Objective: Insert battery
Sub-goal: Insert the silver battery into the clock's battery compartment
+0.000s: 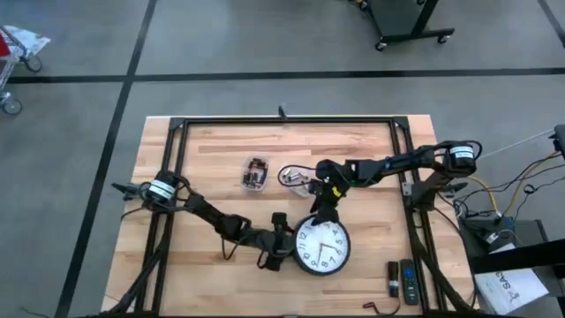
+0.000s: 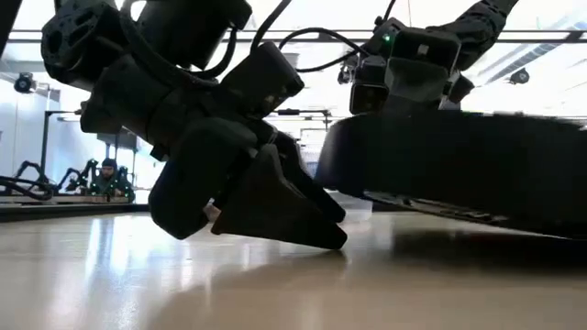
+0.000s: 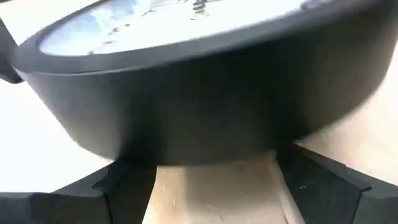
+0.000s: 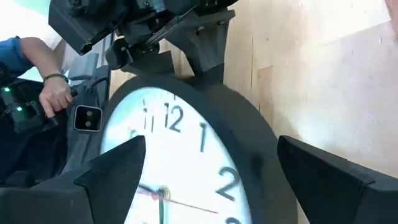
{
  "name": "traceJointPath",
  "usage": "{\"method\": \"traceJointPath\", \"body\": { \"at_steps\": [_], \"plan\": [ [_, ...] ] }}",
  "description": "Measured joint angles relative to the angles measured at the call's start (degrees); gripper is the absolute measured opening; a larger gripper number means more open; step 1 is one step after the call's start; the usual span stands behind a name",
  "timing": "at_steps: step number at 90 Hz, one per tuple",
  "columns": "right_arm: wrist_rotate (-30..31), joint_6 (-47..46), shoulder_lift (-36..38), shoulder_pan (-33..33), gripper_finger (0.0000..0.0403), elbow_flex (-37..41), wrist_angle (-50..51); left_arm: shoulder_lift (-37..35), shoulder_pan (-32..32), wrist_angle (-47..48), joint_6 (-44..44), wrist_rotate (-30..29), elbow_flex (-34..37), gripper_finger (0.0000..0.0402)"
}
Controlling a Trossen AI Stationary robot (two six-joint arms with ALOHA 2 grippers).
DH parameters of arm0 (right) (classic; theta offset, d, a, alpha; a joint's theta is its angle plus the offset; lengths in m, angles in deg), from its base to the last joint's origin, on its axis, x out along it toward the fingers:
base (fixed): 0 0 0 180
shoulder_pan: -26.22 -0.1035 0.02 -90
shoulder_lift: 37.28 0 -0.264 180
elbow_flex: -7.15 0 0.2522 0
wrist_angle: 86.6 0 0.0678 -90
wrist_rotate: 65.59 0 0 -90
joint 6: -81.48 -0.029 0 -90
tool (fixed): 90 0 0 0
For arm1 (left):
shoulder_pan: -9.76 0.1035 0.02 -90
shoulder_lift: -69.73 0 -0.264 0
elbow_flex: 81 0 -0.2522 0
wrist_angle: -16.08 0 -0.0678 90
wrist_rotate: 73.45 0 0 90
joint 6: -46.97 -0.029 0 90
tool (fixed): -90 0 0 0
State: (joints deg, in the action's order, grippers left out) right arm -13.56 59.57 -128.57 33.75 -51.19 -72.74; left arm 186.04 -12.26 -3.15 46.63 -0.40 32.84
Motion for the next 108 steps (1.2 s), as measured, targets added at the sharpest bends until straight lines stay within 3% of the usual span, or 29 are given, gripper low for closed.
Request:
{"method": "traceJointPath", "body": {
  "at_steps": [23, 45, 68, 91, 108],
  "plan": [
    [2.2, 0.3, 0.5, 0.0, 0.0346, 0.0, 0.0, 0.0, -0.1, 0.0, 0.3, 0.0, 0.0, 0.031],
    [5.2, 0.5, 5.7, -1.0, 0.0346, 0.0, -0.1, -0.1, -0.1, 0.4, 0.9, 0.0, 0.0, 0.031],
    [20.4, 0.7, 11.2, -12.7, 0.0346, 0.0, 0.4, -1.6, 0.1, 4.1, 1.0, -0.1, 0.0, 0.031],
    [38.7, -8.3, 9.0, -27.9, 0.0345, 0.0, 1.6, -7.0, 0.9, 13.7, -0.2, -1.4, 0.0, 0.031],
    [44.3, -14.5, 5.8, -32.9, 0.0345, 0.0, 2.1, -13.6, 1.3, 26.5, -0.2, -2.2, 0.0, 0.031]
  ]
}}
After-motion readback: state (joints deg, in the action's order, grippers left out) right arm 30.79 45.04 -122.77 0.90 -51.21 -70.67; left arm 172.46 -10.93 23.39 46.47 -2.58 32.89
